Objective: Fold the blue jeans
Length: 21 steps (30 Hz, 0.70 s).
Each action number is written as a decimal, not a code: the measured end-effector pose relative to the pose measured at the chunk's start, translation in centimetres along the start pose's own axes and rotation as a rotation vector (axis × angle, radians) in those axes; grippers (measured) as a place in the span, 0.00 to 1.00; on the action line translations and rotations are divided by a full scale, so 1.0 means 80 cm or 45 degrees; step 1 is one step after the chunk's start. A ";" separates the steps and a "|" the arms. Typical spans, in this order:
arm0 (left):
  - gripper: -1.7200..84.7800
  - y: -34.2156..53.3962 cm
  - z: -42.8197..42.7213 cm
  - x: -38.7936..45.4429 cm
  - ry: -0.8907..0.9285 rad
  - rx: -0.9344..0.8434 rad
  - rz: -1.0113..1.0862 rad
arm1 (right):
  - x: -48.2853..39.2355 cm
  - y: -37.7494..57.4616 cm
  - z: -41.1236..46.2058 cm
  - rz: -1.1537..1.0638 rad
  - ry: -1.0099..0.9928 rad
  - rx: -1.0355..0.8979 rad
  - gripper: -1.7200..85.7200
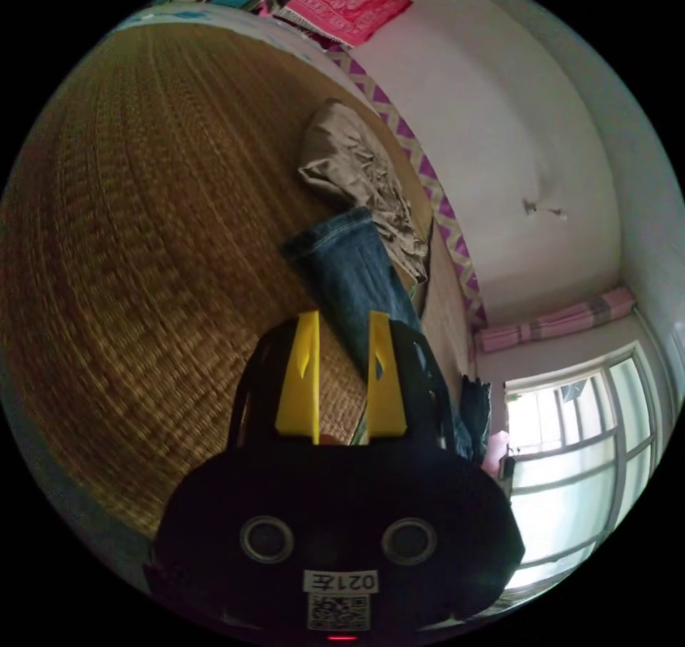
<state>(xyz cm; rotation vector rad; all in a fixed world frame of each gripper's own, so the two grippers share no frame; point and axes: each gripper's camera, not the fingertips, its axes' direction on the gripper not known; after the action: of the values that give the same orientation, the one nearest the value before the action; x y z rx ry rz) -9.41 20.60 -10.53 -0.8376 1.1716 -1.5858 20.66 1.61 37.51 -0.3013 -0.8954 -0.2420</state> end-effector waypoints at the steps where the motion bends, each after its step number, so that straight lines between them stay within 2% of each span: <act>1: 0.14 0.000 0.001 0.002 -0.010 0.007 0.003 | 0.003 0.001 -0.004 0.007 -0.003 0.001 0.01; 5: 0.11 -0.005 0.012 0.007 -0.026 0.053 0.004 | 0.023 0.005 -0.029 0.050 -0.061 -0.004 0.01; 8: 0.04 -0.003 0.019 -0.004 0.048 0.069 -0.071 | 0.037 0.006 -0.044 0.062 -0.062 -0.015 0.01; 11: 0.02 0.007 0.008 0.010 0.149 0.096 -0.044 | 0.059 0.008 -0.063 0.093 -0.063 -0.014 0.01; 16: 0.01 0.062 -0.045 0.169 0.178 0.197 0.366 | 0.100 0.011 -0.104 0.136 -0.080 0.009 0.01; 21: 0.01 0.223 -0.035 0.399 0.247 0.169 0.861 | 0.141 0.016 -0.147 0.151 -0.079 0.034 0.01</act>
<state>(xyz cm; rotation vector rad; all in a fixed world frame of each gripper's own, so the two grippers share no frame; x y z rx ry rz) -16.47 -10.38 -28.79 -0.1591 1.2922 -1.1718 36.48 -2.27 39.36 -0.3375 -0.9378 -0.1116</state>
